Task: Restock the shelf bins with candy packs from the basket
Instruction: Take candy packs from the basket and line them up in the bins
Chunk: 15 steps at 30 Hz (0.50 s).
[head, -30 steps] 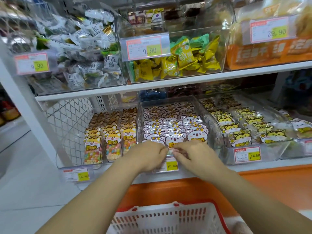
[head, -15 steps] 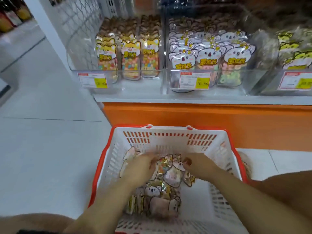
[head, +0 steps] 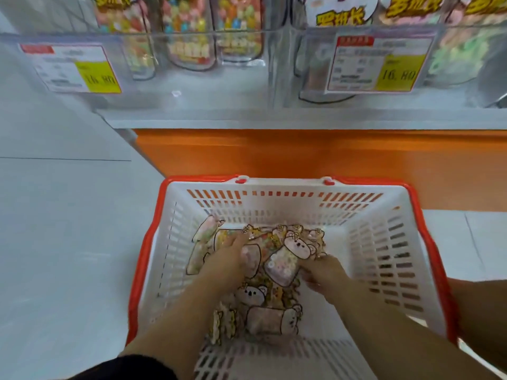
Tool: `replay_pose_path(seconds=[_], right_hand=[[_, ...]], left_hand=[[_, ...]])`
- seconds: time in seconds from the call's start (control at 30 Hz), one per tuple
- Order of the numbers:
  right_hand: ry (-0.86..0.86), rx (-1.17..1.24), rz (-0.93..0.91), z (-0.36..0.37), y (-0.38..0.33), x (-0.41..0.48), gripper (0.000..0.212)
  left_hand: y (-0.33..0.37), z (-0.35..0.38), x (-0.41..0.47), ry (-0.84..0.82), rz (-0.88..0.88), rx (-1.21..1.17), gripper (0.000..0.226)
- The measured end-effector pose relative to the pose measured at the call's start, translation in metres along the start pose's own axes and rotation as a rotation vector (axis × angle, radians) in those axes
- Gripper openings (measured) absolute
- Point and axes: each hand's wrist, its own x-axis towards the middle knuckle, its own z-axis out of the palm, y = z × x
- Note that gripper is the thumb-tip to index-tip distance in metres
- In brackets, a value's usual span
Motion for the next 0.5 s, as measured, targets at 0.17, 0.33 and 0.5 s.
replay_pose_path(seconds=[0.17,0.33,0.5], right_hand=[[-0.044,0.105,0.057,0.004,0.002,0.001,0.022],[-0.079,0.098,-0.070,0.002,-0.015,-0.012,0.020],[-0.056,0.100,-0.230,-0.016,-0.041,-0.043,0.007]], left_hand=[[-0.001,-0.001,0.023,-0.083,0.134,0.147,0.067],[0.012,-0.006,0.026,-0.163,0.208,0.275,0.045],[-0.011,-0.022,0.008,-0.007,0.322,0.227,0.009]])
